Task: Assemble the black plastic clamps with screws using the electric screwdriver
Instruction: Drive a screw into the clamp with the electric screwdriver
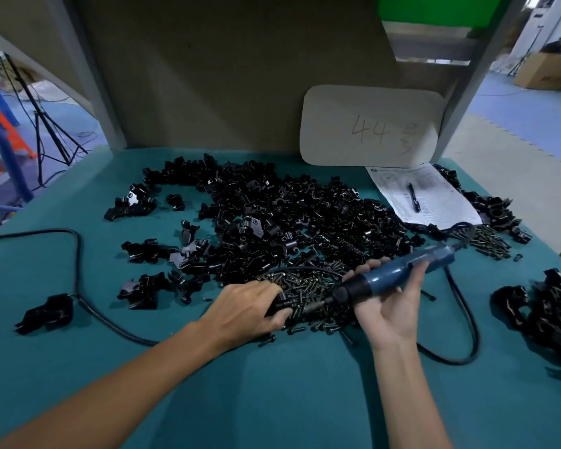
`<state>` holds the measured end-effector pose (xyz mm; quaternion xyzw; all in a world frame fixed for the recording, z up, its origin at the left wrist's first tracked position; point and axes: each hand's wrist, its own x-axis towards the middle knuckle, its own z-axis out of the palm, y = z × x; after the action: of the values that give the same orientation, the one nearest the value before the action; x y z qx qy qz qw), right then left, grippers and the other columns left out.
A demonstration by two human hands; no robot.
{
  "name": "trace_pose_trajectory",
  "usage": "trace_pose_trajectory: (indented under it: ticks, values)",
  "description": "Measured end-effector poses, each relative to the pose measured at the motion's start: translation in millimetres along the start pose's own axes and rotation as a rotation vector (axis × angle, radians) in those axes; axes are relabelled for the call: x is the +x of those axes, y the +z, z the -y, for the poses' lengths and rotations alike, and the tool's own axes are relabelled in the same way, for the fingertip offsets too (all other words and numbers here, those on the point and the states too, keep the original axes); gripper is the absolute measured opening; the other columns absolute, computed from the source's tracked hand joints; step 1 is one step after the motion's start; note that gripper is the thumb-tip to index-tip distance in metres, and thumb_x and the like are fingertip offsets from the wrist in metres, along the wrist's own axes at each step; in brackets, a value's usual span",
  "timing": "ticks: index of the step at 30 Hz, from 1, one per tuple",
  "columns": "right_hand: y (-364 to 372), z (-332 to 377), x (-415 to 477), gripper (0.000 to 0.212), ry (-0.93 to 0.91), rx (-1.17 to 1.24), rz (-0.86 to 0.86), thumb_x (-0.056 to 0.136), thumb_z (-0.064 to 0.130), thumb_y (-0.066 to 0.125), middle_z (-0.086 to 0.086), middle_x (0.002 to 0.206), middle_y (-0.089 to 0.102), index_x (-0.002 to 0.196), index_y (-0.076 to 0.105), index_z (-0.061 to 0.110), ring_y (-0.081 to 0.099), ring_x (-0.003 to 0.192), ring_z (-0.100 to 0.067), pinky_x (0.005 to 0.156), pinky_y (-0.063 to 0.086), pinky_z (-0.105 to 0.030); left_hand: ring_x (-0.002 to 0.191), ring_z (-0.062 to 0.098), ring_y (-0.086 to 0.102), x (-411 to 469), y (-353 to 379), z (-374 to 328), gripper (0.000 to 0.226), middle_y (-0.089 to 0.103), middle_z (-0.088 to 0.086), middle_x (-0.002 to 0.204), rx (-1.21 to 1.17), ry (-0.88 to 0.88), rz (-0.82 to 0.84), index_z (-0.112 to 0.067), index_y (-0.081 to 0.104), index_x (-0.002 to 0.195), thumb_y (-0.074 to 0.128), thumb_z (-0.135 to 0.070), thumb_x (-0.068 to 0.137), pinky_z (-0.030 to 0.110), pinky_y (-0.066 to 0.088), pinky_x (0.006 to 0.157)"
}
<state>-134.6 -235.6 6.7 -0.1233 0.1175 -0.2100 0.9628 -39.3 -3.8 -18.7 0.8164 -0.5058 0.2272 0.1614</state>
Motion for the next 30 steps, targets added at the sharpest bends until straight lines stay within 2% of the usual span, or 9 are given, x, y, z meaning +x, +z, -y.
trace_pose_trajectory:
  ticks: [2,5,11,17,19,21,23,27,30]
  values:
    - [-5.2,2.8,3.5,0.048,-0.027,0.030,-0.014,0.081,0.059,0.080,-0.001,0.091,0.061,0.097,0.061,0.017,0.061,0.082,-0.018,0.098,0.046,-0.037,0.060,0.014,0.061,0.1,0.5,-0.1,0.039,0.066,-0.003,0.074,-0.007,0.015,0.009,-0.011,0.066,0.092,0.047,-0.046,0.095,0.028,0.050,0.045]
    - [-10.0,6.6,3.1,0.044,-0.058,0.025,-0.007,0.083,0.057,0.078,-0.001,0.090,0.062,0.096,0.061,0.018,0.063,0.081,-0.019,0.088,0.053,-0.040,0.064,0.016,0.063,1.1,0.9,-0.9,0.041,0.068,-0.001,0.077,-0.016,0.020,0.020,-0.009,0.067,0.096,0.047,-0.045,0.095,0.031,0.051,0.047]
    - [-4.5,-7.1,1.4,0.038,-0.074,0.071,-0.028,0.084,0.045,0.082,-0.001,0.088,0.064,0.097,0.063,0.014,0.063,0.081,-0.018,0.085,0.055,-0.035,0.066,0.019,0.064,1.9,-1.8,-1.6,0.045,0.069,0.001,0.079,-0.024,0.011,0.044,-0.007,0.067,0.097,0.044,-0.046,0.096,0.031,0.050,0.048]
    - [-8.2,-8.1,2.8,0.036,-0.068,0.057,0.019,0.085,0.048,0.078,-0.001,0.087,0.067,0.093,0.065,0.015,0.067,0.081,-0.019,0.086,0.055,-0.034,0.061,0.017,0.061,2.2,-1.8,-3.1,0.045,0.066,-0.001,0.074,-0.014,-0.006,0.053,-0.010,0.065,0.092,0.042,-0.048,0.097,0.031,0.049,0.047]
    - [-9.1,-8.9,2.7,0.036,-0.056,0.036,0.040,0.085,0.049,0.077,0.000,0.089,0.067,0.092,0.067,0.015,0.066,0.085,-0.019,0.094,0.052,-0.034,0.060,0.017,0.060,1.7,-1.3,-2.1,0.044,0.066,-0.002,0.072,-0.012,-0.010,0.048,-0.010,0.065,0.091,0.042,-0.047,0.096,0.029,0.047,0.046]
    - [-9.4,-9.1,2.5,0.040,-0.040,-0.010,0.050,0.079,0.050,0.081,-0.001,0.095,0.064,0.094,0.066,0.016,0.062,0.092,-0.020,0.109,0.041,-0.036,0.058,0.016,0.060,1.5,-1.3,-1.0,0.044,0.065,-0.003,0.071,-0.006,-0.007,0.038,-0.010,0.065,0.090,0.043,-0.047,0.096,0.027,0.045,0.044]
    - [-8.9,-8.1,2.0,0.043,-0.035,-0.052,0.058,0.075,0.051,0.084,-0.002,0.099,0.061,0.096,0.066,0.017,0.057,0.099,-0.021,0.116,0.034,-0.042,0.055,0.015,0.057,1.8,-1.6,-0.4,0.042,0.062,-0.004,0.067,0.002,0.006,0.024,-0.011,0.064,0.086,0.044,-0.046,0.096,0.026,0.040,0.042]
    - [-8.1,-8.0,0.6,0.040,-0.028,-0.094,0.103,0.081,0.054,0.075,-0.006,0.097,0.064,0.095,0.064,0.018,0.065,0.096,-0.026,0.106,0.047,-0.055,0.054,0.015,0.055,1.6,-1.1,-0.2,0.042,0.061,-0.003,0.066,0.006,0.016,0.018,-0.010,0.064,0.085,0.044,-0.045,0.096,0.028,0.041,0.040]
    - [-7.9,-9.1,2.0,0.039,-0.022,-0.094,0.092,0.085,0.054,0.072,-0.006,0.096,0.064,0.095,0.064,0.018,0.065,0.094,-0.026,0.101,0.050,-0.053,0.053,0.015,0.055,0.9,-1.5,-0.5,0.042,0.061,-0.004,0.066,0.015,0.014,0.026,-0.010,0.063,0.085,0.044,-0.046,0.096,0.027,0.040,0.040]
